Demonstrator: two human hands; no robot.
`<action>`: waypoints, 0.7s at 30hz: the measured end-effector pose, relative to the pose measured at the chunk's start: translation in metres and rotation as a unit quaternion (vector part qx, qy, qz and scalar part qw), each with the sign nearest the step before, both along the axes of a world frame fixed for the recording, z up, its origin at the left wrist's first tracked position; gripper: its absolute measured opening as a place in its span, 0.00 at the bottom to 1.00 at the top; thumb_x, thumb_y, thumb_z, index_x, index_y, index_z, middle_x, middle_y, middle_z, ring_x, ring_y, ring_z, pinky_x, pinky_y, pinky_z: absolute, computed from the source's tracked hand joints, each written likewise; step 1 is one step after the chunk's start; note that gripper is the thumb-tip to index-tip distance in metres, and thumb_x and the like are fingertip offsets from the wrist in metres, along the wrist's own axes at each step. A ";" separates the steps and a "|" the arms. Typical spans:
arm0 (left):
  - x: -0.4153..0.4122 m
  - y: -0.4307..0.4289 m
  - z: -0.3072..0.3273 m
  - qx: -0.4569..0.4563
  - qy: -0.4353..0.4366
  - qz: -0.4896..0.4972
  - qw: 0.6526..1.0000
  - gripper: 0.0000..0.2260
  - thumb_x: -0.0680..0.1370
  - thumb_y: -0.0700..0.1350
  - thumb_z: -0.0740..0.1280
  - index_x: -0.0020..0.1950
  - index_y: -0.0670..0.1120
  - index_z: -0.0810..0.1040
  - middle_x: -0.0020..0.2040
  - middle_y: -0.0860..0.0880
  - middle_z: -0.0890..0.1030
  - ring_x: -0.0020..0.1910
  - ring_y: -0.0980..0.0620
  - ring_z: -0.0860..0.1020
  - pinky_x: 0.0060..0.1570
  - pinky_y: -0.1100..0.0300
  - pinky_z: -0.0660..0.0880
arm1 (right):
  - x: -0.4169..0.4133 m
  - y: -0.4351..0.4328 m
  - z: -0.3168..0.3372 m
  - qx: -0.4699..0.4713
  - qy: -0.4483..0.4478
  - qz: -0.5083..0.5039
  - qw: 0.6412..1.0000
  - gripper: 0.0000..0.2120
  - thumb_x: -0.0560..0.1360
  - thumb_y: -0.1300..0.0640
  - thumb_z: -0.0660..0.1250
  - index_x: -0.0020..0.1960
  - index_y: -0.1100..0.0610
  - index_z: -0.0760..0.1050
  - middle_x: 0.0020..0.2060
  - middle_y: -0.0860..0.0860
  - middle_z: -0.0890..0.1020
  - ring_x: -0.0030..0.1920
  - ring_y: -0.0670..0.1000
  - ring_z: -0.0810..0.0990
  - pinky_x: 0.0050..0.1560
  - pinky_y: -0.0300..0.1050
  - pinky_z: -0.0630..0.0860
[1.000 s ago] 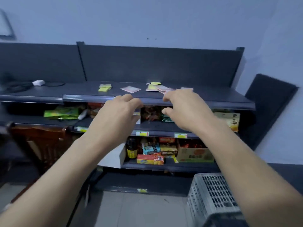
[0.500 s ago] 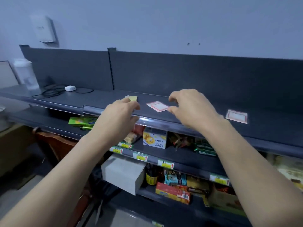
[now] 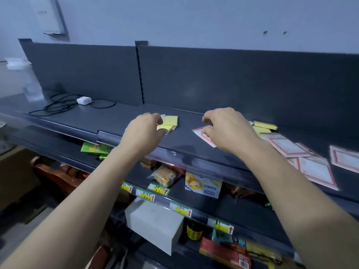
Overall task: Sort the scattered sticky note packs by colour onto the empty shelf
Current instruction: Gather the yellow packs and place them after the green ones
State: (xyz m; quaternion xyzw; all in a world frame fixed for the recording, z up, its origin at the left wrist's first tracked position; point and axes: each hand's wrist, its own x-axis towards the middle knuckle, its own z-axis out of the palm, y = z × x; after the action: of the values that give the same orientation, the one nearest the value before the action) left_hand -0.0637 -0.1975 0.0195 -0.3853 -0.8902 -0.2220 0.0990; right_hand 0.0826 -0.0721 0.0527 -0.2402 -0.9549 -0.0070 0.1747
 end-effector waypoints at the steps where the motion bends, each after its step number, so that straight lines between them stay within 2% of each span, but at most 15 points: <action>1: -0.016 0.012 -0.002 -0.008 -0.007 0.005 1.000 0.15 0.78 0.50 0.64 0.62 0.45 0.74 0.56 0.46 0.77 0.54 0.45 0.74 0.49 0.55 0.71 | -0.013 0.007 -0.002 0.000 -0.003 -0.009 1.000 0.11 0.78 0.55 0.62 0.56 0.58 0.77 0.50 0.55 0.81 0.51 0.59 0.77 0.47 0.47 0.73; 5: -0.079 0.056 -0.012 -0.041 -0.051 0.024 0.998 0.15 0.78 0.51 0.63 0.59 0.42 0.74 0.56 0.44 0.77 0.51 0.43 0.74 0.49 0.54 0.71 | -0.062 0.035 -0.004 -0.010 -0.010 -0.039 0.999 0.11 0.78 0.55 0.62 0.57 0.59 0.76 0.50 0.55 0.81 0.51 0.59 0.77 0.45 0.46 0.71; 7: -0.109 0.078 -0.021 -0.059 -0.080 0.040 0.994 0.13 0.78 0.52 0.64 0.47 0.41 0.73 0.50 0.42 0.78 0.43 0.44 0.72 0.39 0.56 0.70 | -0.081 0.047 -0.005 -0.020 -0.008 -0.056 0.998 0.11 0.78 0.56 0.62 0.57 0.59 0.76 0.51 0.55 0.81 0.51 0.58 0.78 0.47 0.47 0.73; 8: -0.121 0.088 -0.025 -0.065 -0.098 0.050 0.992 0.15 0.77 0.52 0.64 0.40 0.42 0.69 0.45 0.41 0.77 0.40 0.44 0.70 0.33 0.58 0.66 | -0.088 0.053 -0.006 -0.024 -0.009 -0.065 0.998 0.11 0.78 0.56 0.62 0.57 0.59 0.76 0.51 0.55 0.81 0.51 0.58 0.78 0.48 0.48 0.74; 10: -0.140 0.106 -0.035 -0.079 -0.139 0.066 0.985 0.19 0.77 0.55 0.64 0.34 0.44 0.62 0.36 0.46 0.72 0.38 0.45 0.70 0.30 0.60 0.62 | -0.098 0.063 -0.009 -0.028 -0.016 -0.082 0.996 0.11 0.78 0.56 0.62 0.57 0.59 0.76 0.50 0.55 0.81 0.51 0.58 0.78 0.47 0.47 0.73; 12: -0.154 0.123 -0.044 -0.092 -0.172 0.077 0.978 0.20 0.76 0.59 0.63 0.36 0.45 0.64 0.37 0.48 0.72 0.41 0.45 0.72 0.36 0.59 0.66 | -0.106 0.072 -0.013 -0.035 -0.026 -0.098 0.994 0.11 0.78 0.55 0.62 0.57 0.58 0.76 0.50 0.55 0.81 0.51 0.58 0.78 0.46 0.47 0.73; 16: -0.171 0.150 -0.057 -0.106 -0.195 0.076 0.972 0.22 0.73 0.66 0.63 0.45 0.46 0.70 0.48 0.46 0.76 0.51 0.43 0.76 0.48 0.54 0.71 | -0.110 0.091 -0.021 -0.048 -0.035 -0.120 0.991 0.11 0.78 0.55 0.62 0.56 0.58 0.76 0.50 0.55 0.81 0.51 0.59 0.78 0.47 0.47 0.73; 19: -0.179 0.164 -0.061 -0.115 -0.209 0.076 0.968 0.22 0.70 0.65 0.66 0.42 0.46 0.70 0.51 0.44 0.78 0.51 0.42 0.76 0.51 0.52 0.73 | -0.108 0.104 -0.027 -0.052 -0.042 -0.124 0.990 0.11 0.78 0.54 0.62 0.56 0.58 0.76 0.49 0.55 0.81 0.50 0.58 0.78 0.48 0.48 0.74; 21: -0.181 0.172 -0.058 -0.102 -0.217 0.075 0.968 0.20 0.70 0.61 0.70 0.44 0.45 0.70 0.54 0.42 0.77 0.50 0.41 0.76 0.50 0.51 0.74 | -0.104 0.114 -0.030 -0.058 -0.052 -0.131 0.988 0.11 0.78 0.54 0.62 0.56 0.59 0.76 0.50 0.56 0.81 0.51 0.59 0.78 0.48 0.48 0.74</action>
State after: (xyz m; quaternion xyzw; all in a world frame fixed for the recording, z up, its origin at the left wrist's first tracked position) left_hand -0.2444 -0.0256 -0.0390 -0.2677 -0.9348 -0.2002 -0.1202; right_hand -0.0217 0.0416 0.0227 -0.3718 -0.9219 0.0130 0.1084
